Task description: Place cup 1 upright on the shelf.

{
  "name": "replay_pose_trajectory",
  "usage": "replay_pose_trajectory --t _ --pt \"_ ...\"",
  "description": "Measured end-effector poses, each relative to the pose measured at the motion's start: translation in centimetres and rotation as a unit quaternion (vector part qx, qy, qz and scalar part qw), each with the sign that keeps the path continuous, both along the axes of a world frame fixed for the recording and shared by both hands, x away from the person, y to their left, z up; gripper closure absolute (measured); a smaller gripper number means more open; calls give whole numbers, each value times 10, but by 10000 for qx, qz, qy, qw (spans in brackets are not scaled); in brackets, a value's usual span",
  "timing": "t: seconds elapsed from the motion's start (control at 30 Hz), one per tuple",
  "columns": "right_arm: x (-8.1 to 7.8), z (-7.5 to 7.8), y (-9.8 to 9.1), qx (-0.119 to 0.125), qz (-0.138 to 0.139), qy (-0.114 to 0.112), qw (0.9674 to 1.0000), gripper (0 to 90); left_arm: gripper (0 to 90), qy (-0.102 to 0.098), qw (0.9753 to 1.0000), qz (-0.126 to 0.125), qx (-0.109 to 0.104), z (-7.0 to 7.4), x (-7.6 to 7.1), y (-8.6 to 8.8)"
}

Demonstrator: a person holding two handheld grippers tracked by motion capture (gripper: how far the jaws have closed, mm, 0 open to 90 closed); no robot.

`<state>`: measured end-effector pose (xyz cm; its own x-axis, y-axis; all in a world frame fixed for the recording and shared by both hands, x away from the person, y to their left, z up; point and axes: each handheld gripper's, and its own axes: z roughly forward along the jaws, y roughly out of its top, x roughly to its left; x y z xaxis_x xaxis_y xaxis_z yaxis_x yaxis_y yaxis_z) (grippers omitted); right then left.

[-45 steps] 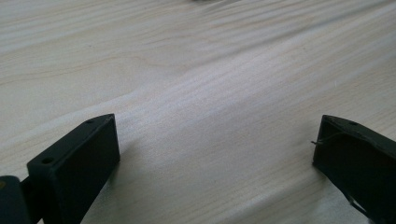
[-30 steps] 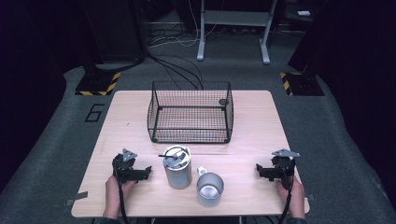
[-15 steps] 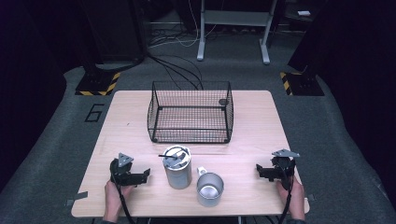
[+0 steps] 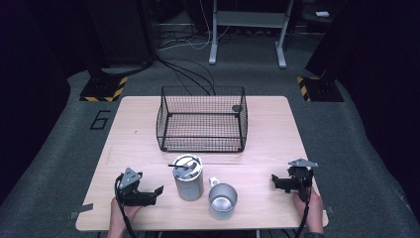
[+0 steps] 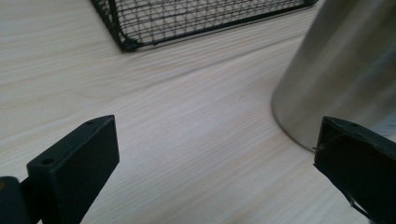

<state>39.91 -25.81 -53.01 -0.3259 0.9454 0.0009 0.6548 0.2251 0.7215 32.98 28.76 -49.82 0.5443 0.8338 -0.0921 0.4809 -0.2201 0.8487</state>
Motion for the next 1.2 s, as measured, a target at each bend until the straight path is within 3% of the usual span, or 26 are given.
replay_pose_trajectory --t 0.03,0.4,0.57,0.9,1.1,1.2 --pt "0 0 0 0 1 -1 10000 0 1 -72 9999 -31 -99 3 -3 -2" --pt "0 0 0 0 -1 0 10000 0 0 -173 9989 -344 -273 19 -10 -12" --pt "0 0 0 -1 0 -2 10000 0 1 -394 9962 -708 -326 28 -14 -25" --pt "0 0 0 -1 2 -1 10000 0 0 -554 9930 -928 -474 44 -16 -41" --pt "0 0 0 -2 2 -2 10000 0 0 -633 9905 -1150 -406 53 -12 -50" --pt "0 0 0 0 2 0 10000 0 0 -657 9899 -1155 -501 55 -11 -53"
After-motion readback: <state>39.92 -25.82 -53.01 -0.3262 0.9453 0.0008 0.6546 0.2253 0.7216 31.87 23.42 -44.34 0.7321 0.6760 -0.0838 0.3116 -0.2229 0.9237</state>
